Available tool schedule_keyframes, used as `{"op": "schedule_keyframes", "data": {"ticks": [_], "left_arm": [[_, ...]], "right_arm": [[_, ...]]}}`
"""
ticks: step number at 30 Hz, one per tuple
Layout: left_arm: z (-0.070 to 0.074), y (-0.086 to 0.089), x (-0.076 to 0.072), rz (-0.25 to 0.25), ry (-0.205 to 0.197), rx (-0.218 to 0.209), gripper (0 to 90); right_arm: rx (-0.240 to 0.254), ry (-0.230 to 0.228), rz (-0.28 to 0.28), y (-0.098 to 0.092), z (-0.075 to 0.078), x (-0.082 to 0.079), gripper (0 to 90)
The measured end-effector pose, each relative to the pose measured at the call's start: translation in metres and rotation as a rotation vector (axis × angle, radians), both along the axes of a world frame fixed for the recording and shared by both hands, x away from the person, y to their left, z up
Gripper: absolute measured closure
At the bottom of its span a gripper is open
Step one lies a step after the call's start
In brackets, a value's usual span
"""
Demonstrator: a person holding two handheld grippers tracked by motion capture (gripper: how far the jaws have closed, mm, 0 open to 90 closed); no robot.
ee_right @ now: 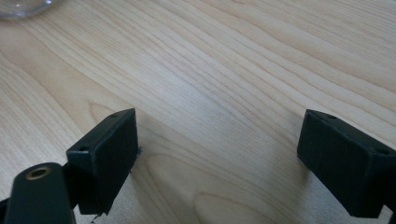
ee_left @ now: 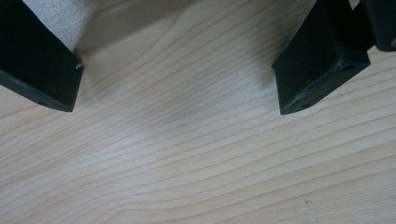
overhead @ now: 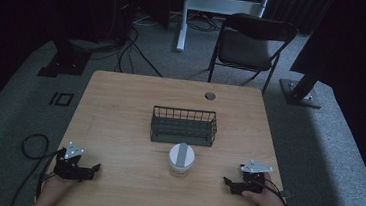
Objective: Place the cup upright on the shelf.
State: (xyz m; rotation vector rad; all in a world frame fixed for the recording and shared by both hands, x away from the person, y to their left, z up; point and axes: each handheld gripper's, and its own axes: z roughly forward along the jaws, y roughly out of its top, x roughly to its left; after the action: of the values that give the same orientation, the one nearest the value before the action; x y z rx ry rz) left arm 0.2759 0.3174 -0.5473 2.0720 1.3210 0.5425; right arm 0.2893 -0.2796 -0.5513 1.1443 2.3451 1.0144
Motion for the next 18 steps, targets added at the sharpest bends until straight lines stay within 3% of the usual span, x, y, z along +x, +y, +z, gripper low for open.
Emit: {"op": "schedule_keyframes", "data": {"ticks": [18], "left_arm": [[0.0,0.0008,0.0003,0.001,0.0,0.0,1.2]], "right_arm": [[0.0,0.0,-0.015,-0.0007,-0.0002,0.0008,11.3]]}}
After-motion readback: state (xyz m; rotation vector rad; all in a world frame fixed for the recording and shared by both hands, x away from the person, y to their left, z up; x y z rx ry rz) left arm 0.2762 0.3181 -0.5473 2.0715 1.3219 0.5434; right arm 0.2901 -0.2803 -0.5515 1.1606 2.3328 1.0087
